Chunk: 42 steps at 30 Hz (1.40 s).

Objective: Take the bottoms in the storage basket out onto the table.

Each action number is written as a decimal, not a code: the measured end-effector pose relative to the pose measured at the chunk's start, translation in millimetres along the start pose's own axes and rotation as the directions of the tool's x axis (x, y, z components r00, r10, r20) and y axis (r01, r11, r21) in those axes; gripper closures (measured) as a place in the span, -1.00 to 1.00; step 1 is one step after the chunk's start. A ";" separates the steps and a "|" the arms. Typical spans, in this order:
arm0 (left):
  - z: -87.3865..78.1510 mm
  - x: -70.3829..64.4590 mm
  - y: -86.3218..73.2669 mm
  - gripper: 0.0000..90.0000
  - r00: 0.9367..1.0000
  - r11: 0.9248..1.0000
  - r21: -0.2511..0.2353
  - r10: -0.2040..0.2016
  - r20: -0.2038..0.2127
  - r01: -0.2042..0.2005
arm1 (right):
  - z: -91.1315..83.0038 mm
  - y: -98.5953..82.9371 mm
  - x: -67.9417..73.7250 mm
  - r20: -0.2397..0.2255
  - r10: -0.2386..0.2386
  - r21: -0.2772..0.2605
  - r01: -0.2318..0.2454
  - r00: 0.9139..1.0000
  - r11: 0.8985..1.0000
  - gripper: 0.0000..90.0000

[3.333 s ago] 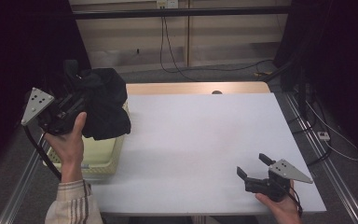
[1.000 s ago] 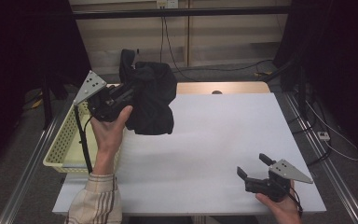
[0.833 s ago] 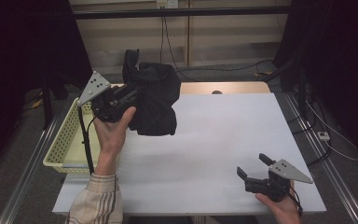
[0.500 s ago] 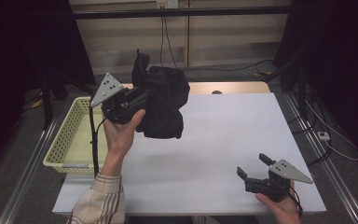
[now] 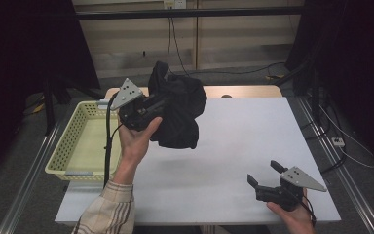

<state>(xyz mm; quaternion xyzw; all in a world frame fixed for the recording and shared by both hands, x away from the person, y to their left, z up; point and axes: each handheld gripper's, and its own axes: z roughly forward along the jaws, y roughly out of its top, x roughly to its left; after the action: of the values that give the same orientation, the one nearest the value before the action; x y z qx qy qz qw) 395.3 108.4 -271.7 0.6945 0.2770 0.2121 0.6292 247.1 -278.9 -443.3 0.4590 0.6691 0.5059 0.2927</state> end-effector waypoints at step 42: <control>69.1 -2.2 -60.4 0.69 1.000 0.983 0.184 0.015 -0.023 -0.010 | 0.1 -0.4 -0.8 0.003 0.004 0.006 -0.005 1.000 1.000 -0.90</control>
<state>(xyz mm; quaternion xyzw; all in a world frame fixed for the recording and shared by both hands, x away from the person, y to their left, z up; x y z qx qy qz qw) 431.0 58.0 -339.6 0.7487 0.2988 0.1981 0.5576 247.4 -279.6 -443.8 0.4622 0.6691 0.5039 0.2912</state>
